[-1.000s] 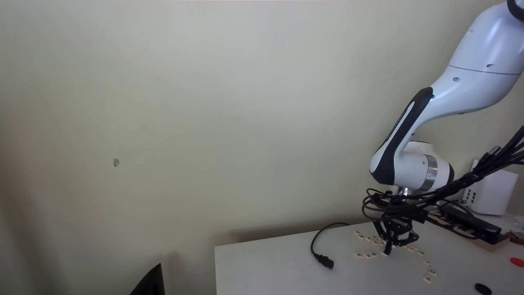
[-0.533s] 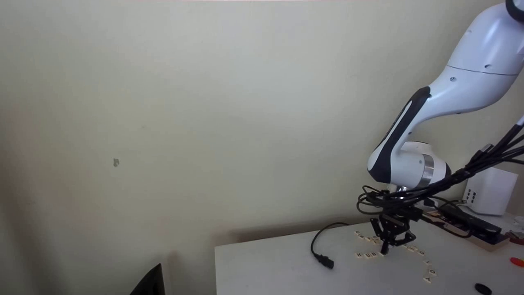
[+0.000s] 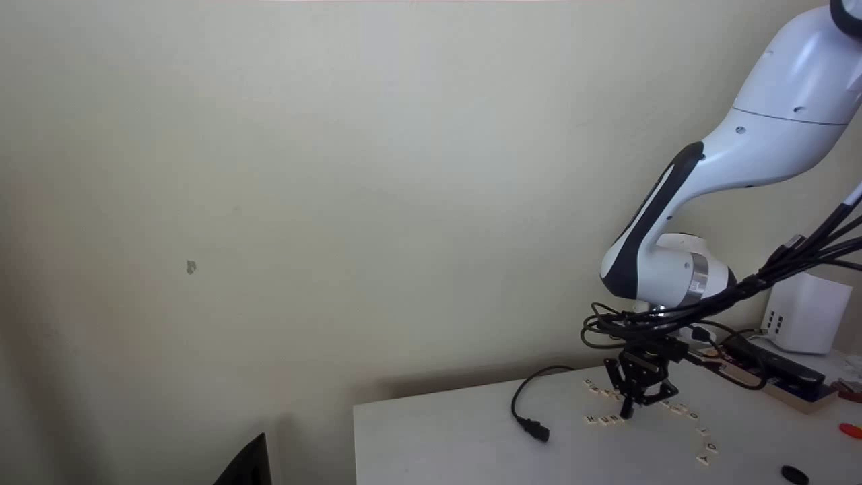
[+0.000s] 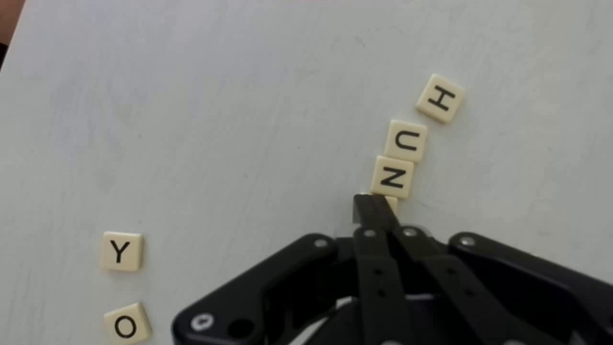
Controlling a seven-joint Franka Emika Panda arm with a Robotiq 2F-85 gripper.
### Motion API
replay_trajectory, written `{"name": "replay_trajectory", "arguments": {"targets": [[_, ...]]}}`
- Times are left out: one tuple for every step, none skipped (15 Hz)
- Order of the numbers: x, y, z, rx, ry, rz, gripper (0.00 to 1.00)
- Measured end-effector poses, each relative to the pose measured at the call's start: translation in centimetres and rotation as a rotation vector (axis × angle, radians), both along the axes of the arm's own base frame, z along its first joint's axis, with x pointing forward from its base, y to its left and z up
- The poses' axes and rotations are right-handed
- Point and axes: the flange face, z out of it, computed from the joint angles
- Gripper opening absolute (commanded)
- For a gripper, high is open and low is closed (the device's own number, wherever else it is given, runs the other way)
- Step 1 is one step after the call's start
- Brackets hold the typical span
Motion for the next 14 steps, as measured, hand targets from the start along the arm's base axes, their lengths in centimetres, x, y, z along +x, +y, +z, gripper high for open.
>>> {"name": "replay_trajectory", "arguments": {"targets": [[0.02, 0.15, -0.04, 0.008, 0.004, -0.004, 0.00], [0.02, 0.27, -0.08, 0.016, 0.008, -0.008, 0.00], [0.00, 0.36, -0.11, 0.021, 0.010, -0.014, 0.00], [-0.01, 0.38, -0.12, 0.024, 0.011, -0.021, 0.00], [-0.02, 0.40, -0.14, 0.028, 0.013, -0.025, 0.00], [-0.01, 0.40, -0.16, 0.030, 0.014, -0.030, 0.00], [0.00, 0.39, -0.17, 0.032, 0.017, -0.034, 0.00], [0.00, 0.39, -0.18, 0.034, 0.018, -0.040, 0.00], [-0.01, 0.36, -0.19, 0.036, 0.019, -0.045, 0.00], [-0.02, 0.34, -0.19, 0.037, 0.018, -0.050, 0.00], [-0.04, 0.30, -0.19, 0.039, 0.018, -0.056, 0.00], [-0.06, 0.26, -0.20, 0.040, 0.018, -0.063, 0.00], [-0.07, 0.21, -0.18, 0.041, 0.017, -0.068, 0.00], [-0.08, 0.16, -0.11, 0.040, 0.015, -0.073, 0.00]]}}
